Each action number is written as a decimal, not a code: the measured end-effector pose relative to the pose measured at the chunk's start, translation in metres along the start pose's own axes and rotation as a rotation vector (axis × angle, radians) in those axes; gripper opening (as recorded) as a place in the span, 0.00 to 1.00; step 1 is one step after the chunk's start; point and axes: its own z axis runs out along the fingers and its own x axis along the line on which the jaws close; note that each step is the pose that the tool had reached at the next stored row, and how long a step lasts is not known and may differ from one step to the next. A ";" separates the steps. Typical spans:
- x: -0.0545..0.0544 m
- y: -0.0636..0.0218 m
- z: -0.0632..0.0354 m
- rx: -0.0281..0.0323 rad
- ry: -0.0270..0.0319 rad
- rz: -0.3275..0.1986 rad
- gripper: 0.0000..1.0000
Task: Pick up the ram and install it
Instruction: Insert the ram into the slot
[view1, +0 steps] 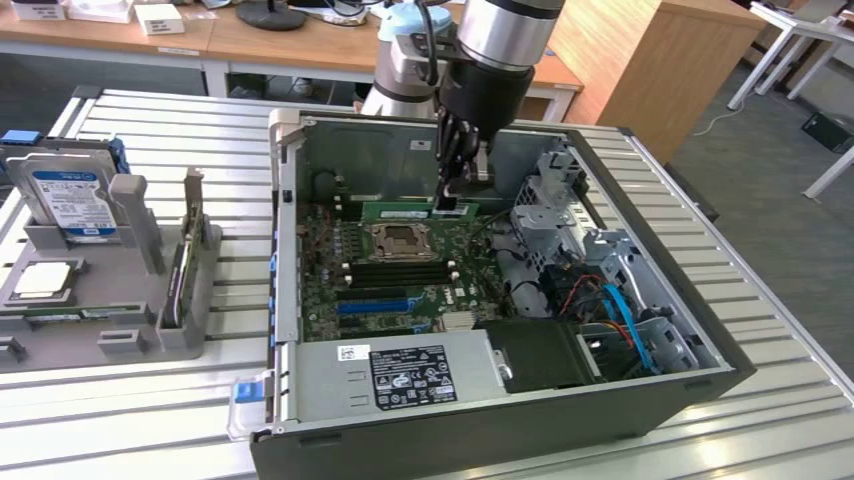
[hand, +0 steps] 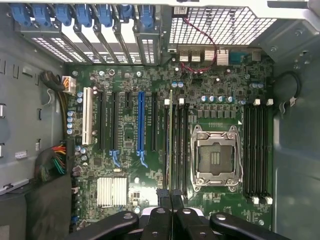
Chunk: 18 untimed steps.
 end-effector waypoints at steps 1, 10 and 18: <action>0.000 0.0000 0.0010 0.0000 0.0000 0.000 0.11; 0.000 -0.0002 0.0086 0.0001 0.0000 0.000 0.11; 0.000 0.0003 0.0144 0.0010 0.0000 0.000 0.11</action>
